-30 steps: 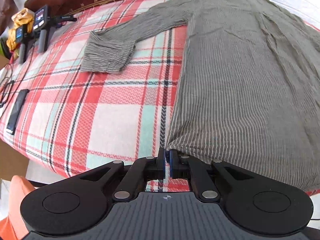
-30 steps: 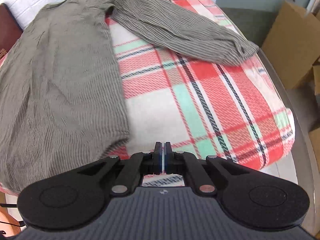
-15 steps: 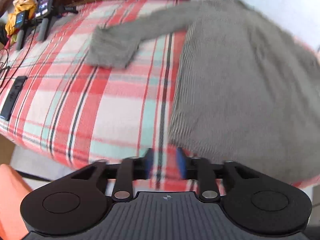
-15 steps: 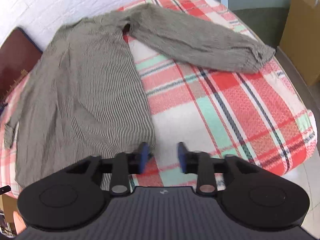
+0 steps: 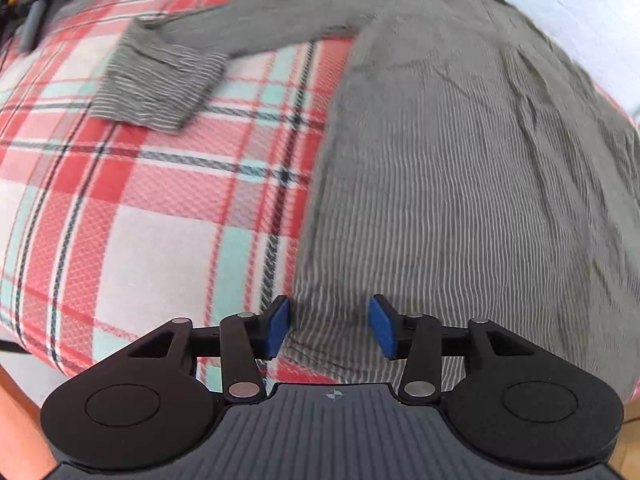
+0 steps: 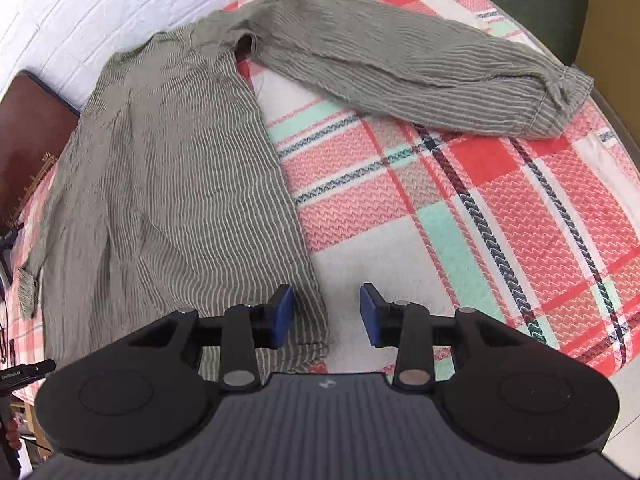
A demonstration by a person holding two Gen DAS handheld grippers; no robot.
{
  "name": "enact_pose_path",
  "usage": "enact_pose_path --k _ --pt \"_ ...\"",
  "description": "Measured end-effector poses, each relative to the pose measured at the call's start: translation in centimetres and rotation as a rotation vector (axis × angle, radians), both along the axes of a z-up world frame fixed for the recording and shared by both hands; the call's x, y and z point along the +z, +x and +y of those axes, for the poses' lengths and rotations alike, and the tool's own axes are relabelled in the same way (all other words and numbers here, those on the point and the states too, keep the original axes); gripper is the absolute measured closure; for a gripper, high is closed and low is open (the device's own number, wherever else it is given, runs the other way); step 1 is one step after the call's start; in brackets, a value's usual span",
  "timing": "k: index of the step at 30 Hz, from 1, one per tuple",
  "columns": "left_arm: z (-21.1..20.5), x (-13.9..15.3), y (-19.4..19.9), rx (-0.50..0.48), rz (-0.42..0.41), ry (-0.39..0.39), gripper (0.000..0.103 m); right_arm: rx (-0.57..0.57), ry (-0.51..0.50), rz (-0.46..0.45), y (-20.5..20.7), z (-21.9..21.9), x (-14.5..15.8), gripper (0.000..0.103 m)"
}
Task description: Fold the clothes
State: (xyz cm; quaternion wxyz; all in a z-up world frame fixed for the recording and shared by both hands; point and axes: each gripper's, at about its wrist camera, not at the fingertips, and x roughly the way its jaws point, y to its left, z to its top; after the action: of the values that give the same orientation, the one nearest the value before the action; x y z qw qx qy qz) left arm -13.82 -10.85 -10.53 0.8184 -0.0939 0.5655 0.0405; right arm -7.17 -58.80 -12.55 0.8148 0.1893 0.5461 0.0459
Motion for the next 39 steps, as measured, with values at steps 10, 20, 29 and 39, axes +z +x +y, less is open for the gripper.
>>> enact_pose_path --k 10,20,29,39 --pt "-1.3 -0.6 0.1 -0.058 0.033 0.034 0.103 0.072 0.051 0.008 -0.9 1.0 1.0 0.1" --pt "-0.8 -0.3 -0.8 -0.072 0.037 0.1 0.103 0.088 -0.098 0.028 -1.6 0.0 0.9 0.101" --pt "0.4 1.8 -2.4 -0.069 0.02 0.152 0.059 0.004 -0.102 -0.005 -3.5 -1.7 3.0 0.098" --pt "-0.8 3.1 4.0 -0.14 -0.105 0.156 0.035 0.085 -0.086 -0.129 0.3 3.2 6.3 0.082"
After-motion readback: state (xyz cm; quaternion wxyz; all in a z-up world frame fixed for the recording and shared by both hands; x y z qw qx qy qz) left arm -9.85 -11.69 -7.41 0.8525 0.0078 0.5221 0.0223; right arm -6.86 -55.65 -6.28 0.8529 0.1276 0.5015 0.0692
